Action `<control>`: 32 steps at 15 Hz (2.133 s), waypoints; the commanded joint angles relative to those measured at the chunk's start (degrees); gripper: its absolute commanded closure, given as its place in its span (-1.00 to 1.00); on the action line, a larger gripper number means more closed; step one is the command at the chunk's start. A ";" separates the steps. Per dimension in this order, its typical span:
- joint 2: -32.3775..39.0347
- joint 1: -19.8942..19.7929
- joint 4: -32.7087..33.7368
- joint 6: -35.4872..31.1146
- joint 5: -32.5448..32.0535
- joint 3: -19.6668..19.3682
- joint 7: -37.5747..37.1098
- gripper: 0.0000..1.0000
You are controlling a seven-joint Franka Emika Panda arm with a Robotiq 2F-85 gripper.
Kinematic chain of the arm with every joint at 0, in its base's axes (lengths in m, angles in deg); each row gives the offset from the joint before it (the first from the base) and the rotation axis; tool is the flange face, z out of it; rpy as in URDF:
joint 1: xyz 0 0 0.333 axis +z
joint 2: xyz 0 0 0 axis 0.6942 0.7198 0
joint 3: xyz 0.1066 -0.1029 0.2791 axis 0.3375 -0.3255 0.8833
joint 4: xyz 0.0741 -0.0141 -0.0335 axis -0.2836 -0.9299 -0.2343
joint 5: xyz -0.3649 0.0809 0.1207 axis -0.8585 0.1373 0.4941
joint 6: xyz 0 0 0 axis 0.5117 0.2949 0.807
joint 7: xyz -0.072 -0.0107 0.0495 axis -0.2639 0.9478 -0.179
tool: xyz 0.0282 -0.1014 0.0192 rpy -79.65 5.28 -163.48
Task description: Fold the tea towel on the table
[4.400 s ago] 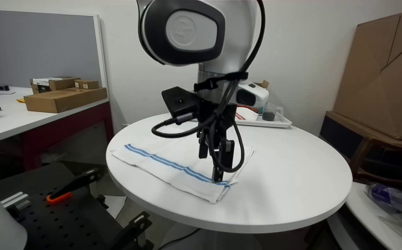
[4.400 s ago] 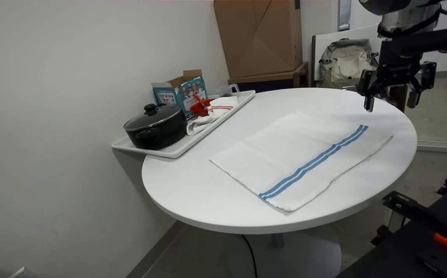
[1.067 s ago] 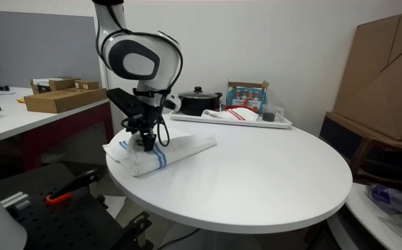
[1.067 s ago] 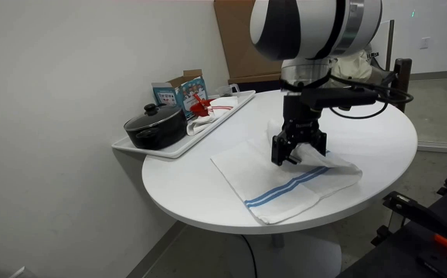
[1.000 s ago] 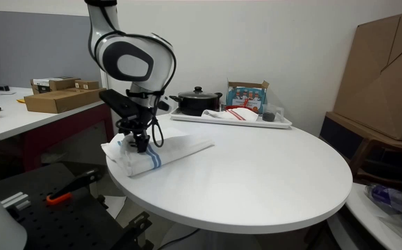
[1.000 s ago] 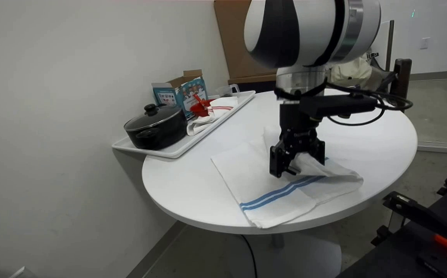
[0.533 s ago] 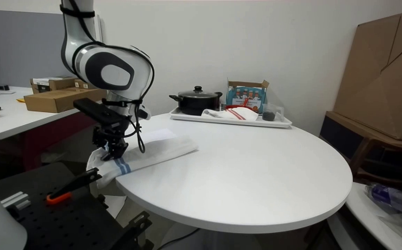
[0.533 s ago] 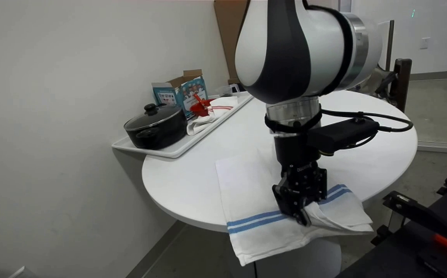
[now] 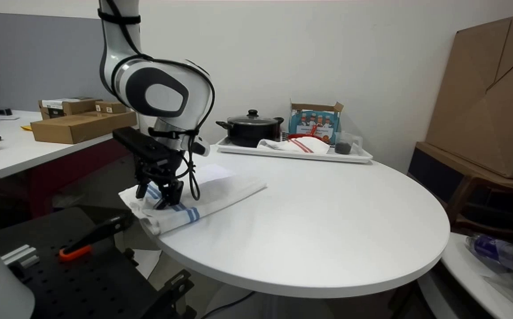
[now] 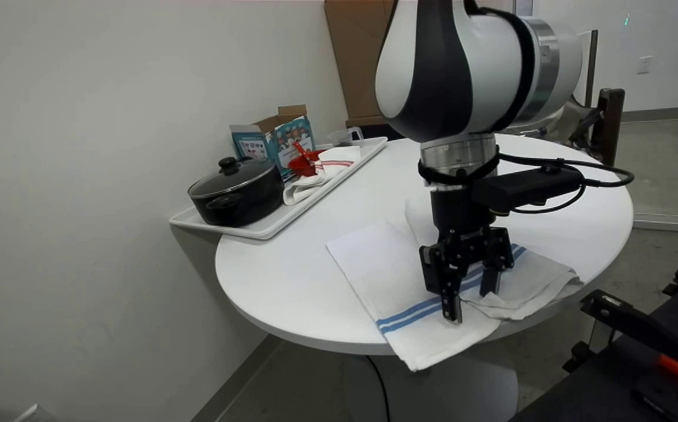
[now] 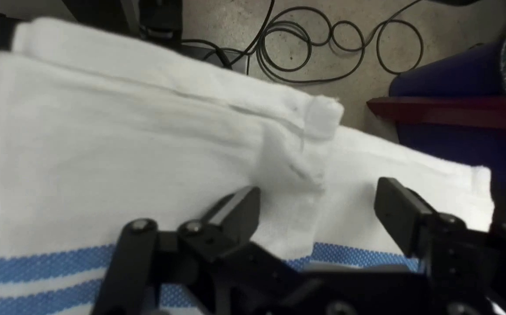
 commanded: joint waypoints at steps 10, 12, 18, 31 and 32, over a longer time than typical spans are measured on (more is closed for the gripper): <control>-4.44 -6.20 4.59 -1.08 -5.25 -13.97 0.33 -1.00; -5.14 -6.76 6.01 -1.24 -6.27 -16.44 -0.19 -1.00; -5.82 -5.96 6.72 2.60 -7.22 -18.12 -1.19 -1.00; -16.35 4.30 -0.88 14.10 -8.72 -13.29 1.50 -1.00; -15.33 5.91 -2.16 12.27 -9.04 -12.24 0.86 -1.00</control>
